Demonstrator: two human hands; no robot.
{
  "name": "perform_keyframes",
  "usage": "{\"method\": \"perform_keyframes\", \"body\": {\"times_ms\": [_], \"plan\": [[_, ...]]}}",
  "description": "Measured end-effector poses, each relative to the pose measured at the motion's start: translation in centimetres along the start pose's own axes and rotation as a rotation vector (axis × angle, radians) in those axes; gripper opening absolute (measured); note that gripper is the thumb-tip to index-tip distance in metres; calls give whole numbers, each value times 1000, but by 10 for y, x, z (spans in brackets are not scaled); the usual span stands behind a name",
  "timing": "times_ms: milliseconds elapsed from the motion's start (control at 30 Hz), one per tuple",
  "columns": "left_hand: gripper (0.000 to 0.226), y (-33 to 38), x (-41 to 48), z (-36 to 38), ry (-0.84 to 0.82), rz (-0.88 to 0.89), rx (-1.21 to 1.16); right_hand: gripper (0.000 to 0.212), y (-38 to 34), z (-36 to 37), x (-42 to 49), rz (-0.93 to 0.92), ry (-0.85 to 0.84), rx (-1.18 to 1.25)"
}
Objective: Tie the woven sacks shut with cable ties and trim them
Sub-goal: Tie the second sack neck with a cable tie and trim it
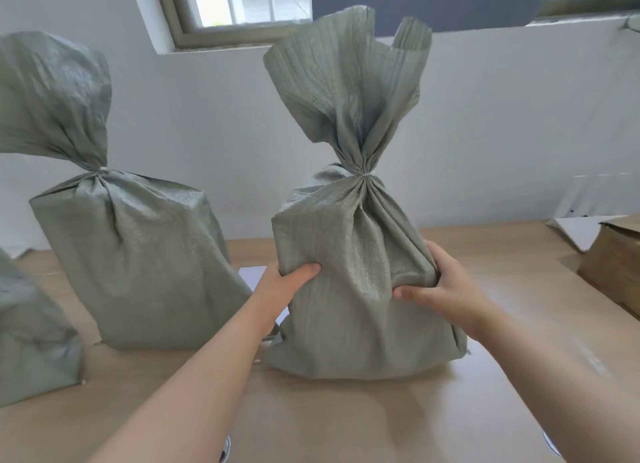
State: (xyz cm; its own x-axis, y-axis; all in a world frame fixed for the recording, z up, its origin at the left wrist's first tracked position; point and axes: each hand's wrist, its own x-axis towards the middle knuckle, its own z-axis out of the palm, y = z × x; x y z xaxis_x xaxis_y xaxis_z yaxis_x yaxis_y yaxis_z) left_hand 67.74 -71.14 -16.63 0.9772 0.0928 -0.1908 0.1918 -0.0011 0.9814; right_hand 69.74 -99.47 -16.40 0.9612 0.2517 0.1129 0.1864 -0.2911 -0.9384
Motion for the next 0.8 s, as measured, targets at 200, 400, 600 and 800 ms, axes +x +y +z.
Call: {"method": "perform_keyframes", "body": {"times_ms": [200, 400, 600, 800], "plan": [[26, -27, 24, -5, 64, -4, -61, 81, 30, 15, 25, 1, -24, -29], [35, -43, 35, -11, 86, -13, -39, 79, 46, 29, 36, 17, -40, -38], [37, -48, 39, -11, 86, 19, -29, 90, 47, 25, 42, 45, -38, -23], [42, -48, 39, -17, 72, 63, -17, 97, 47, 21, 36, 55, -27, -19]]}}
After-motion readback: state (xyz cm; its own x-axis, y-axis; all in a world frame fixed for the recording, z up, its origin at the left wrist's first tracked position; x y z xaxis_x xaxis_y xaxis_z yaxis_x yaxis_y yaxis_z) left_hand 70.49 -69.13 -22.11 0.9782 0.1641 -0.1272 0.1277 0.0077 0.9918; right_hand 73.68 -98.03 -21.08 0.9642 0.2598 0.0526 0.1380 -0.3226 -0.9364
